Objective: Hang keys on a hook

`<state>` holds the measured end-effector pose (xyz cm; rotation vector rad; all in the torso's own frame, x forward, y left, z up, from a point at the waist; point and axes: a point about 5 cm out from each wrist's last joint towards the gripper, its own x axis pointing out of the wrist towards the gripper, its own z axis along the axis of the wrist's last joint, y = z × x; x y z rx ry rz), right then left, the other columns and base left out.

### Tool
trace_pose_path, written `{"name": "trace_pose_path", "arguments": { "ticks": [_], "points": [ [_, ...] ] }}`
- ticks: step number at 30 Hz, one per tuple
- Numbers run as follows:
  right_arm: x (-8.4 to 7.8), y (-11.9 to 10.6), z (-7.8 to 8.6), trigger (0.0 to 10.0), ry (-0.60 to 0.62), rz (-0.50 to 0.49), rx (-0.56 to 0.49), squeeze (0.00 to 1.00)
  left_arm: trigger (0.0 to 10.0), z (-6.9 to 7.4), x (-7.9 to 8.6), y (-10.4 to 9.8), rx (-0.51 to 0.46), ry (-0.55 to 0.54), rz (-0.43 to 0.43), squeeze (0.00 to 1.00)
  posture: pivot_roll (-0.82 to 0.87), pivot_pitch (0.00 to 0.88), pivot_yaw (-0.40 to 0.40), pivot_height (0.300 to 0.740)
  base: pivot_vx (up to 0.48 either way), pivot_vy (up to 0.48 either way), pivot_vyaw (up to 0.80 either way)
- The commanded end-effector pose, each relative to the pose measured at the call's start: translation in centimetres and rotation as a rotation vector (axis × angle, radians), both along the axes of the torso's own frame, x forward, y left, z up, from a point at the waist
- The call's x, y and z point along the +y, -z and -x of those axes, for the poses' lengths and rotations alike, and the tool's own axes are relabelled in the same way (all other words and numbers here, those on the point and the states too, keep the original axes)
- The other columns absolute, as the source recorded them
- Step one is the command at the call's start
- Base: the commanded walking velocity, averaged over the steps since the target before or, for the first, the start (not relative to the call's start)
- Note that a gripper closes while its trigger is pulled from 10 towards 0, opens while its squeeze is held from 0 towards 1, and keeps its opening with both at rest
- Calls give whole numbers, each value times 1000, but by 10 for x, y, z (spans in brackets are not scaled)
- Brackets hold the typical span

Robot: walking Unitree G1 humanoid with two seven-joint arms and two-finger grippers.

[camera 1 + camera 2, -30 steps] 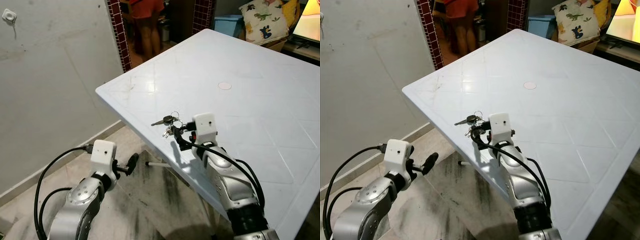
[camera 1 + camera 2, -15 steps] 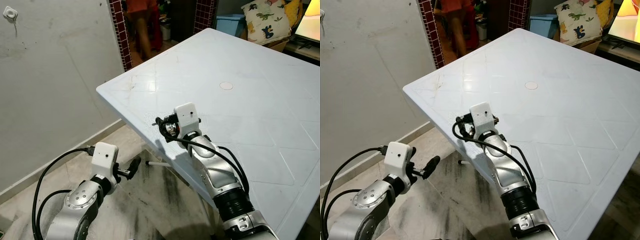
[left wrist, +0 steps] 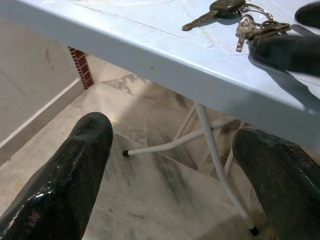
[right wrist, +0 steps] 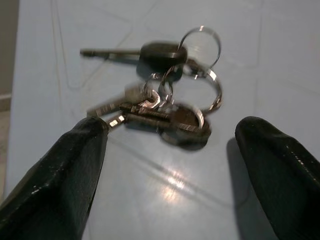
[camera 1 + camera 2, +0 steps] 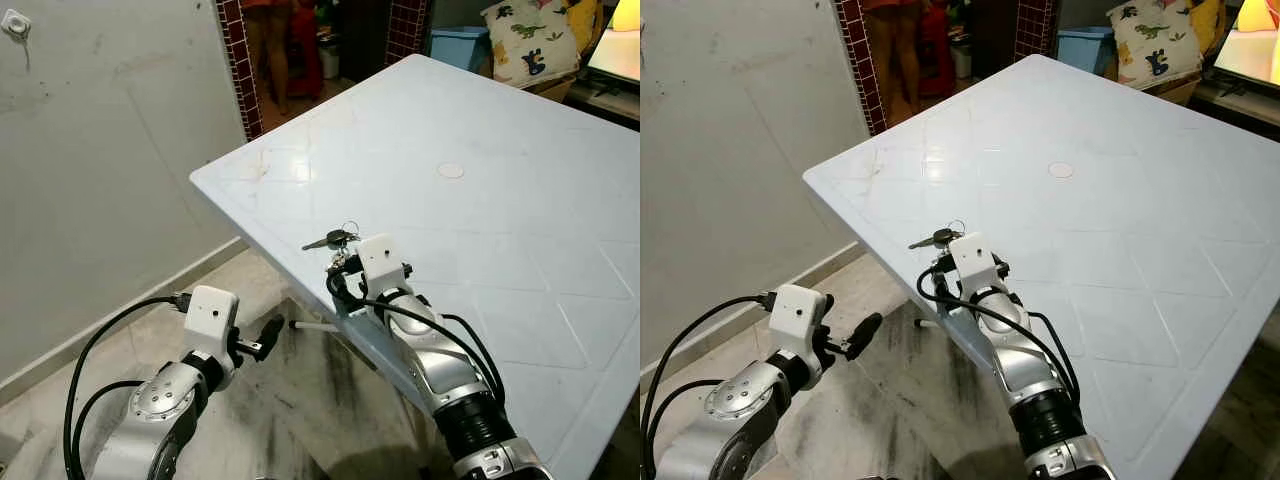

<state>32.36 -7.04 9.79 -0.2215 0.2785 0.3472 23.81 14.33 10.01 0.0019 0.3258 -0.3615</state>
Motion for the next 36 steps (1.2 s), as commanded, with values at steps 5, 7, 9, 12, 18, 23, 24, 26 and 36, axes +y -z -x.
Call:
{"name": "trace_pose_path", "arguments": {
  "ticks": [5,7,9,12,18,23,24,26,36],
  "points": [
    [10,1,2,10000,-3,-13,15,0,10000,3,1,-2,0,9,-14,0,82,118,58,740,0,0,0],
    [12,-1,0,10000,-6,-26,7,0,10000,3,-1,-4,-4,26,13,0,82,118,58,740,0,0,0],
    [13,-3,-1,10000,-12,-33,3,0,10000,4,-2,-5,-12,43,19,0,87,116,57,740,0,0,0],
    [15,-4,-4,10000,-18,-41,-1,0,10000,6,-9,-8,-27,94,52,0,87,113,57,740,0,0,0],
    [18,-5,-5,10000,-24,-43,-8,0,10000,9,-18,-9,-33,180,49,0,85,107,59,740,0,0,0],
    [16,-4,-6,4784,-14,-39,-4,0,10000,9,-19,-9,-32,193,39,0,86,107,60,740,0,0,0],
    [15,-4,-6,1490,-7,-37,-2,0,10000,10,-18,-9,-31,192,39,0,86,107,61,740,0,0,0],
    [14,-2,-6,0,2,-28,2,0,10000,10,-17,-9,-29,191,38,0,87,108,62,740,0,0,0],
    [4,5,-6,0,51,3,39,0,10000,10,-16,-9,-31,183,29,0,88,115,64,740,0,0,0]
  ]
}}
